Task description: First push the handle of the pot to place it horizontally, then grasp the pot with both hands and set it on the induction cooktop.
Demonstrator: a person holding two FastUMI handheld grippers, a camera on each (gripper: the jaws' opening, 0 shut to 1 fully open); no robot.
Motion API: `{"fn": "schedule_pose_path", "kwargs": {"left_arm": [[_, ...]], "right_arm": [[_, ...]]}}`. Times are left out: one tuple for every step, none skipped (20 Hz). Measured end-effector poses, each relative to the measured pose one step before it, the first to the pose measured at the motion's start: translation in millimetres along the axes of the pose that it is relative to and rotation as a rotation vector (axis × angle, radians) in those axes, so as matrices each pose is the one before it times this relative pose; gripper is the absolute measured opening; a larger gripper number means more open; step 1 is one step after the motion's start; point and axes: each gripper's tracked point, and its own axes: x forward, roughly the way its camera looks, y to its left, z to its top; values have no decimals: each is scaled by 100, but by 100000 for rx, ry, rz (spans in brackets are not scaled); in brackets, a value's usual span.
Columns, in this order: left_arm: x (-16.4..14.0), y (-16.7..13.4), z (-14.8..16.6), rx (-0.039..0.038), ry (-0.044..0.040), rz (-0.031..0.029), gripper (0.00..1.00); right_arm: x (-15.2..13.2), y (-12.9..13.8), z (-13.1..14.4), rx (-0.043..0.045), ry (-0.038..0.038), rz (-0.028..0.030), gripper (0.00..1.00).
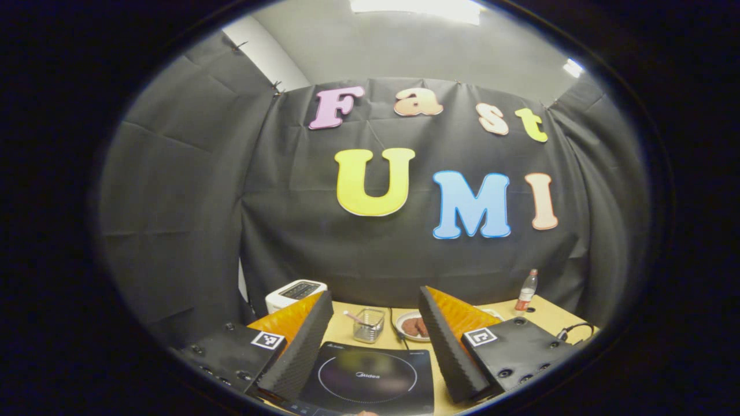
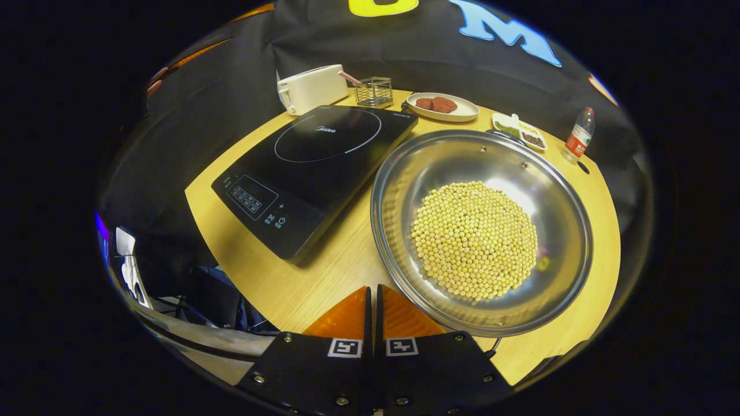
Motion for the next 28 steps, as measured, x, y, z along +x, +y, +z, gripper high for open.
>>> {"fn": "schedule_pose_path", "kwargs": {"left_arm": [[596,-311,-15,-93,-124,-1625,98],[514,-554,-178,-87,-3,-1711,97],[348,-368,26,-259,98,-1656,98],[323,-425,-246,-333,109,-1868,99],[303,-343,-21,-150,10,-1539,100],[353,-270,-240,16,253,-970,97],[187,-189,-66,-206,354,-733,92],[243,-212,-328,-689,132,-857,97],[66,-407,-43,-867,154,-1015,97],[203,-398,-292,-501,413,-927,97],[169,-380,-132,2,413,-782,92],[25,-451,-32,385,246,-537,94],[40,-495,-4,410,146,-444,95],[-37,-567,-76,273,102,-433,97],[84,-442,-5,183,168,-362,97],[-52,-344,-253,66,112,2,97],[12,-293,-47,-47,25,343,97],[15,-285,-120,-333,275,641,100],[-15,-330,-51,-628,436,635,97],[-65,-396,-198,-679,366,437,97],[-80,-452,70,-298,119,180,100],[81,-315,117,419,-229,319,100],[34,-250,145,957,-234,551,97],[38,-352,-42,792,-41,448,100],[29,-415,193,215,-328,233,97],[-48,-459,103,-86,-430,166,97],[38,-386,186,65,-236,242,100],[70,-247,-25,244,-180,294,97]], "right_arm": [[-118,-127,-183,1997,414,-576,1],[-132,-255,-110,1697,775,-945,1],[-186,-326,-284,1356,663,-1327,1],[-128,-432,-225,1157,514,-1489,1],[-130,-446,-178,1075,343,-1615,1],[-139,-502,-172,1134,471,-1692,1],[-155,-455,-360,1198,473,-1648,1],[-212,-560,-148,1266,424,-1460,1],[-279,-570,-325,1267,209,-1202,1],[-265,-519,-148,1162,275,-1258,1],[-141,-702,-248,1055,362,-1386,1],[-253,-690,-145,993,396,-1329,1],[-259,-622,-306,1017,570,-1236,1],[-157,-638,-249,976,668,-1037,1],[-223,-644,-160,853,743,-758,1],[-148,-537,-204,672,624,-535,1],[-155,-617,-88,209,726,-479,1],[-63,-674,-111,-1,575,-448,1],[-88,-717,2,-58,552,-483,1],[-13,-723,-52,95,452,-603,1],[-82,-706,65,42,259,-600,1],[27,-712,29,-59,19,-663,1],[37,-865,-62,-672,810,-1055,1],[32,-813,-3,-837,132,-1204,1],[63,-778,53,-1101,331,-997,1],[-20,-640,53,-864,196,-789,1],[172,-550,58,-644,82,-426,1],[38,-540,130,-734,-70,-334,1]]}}
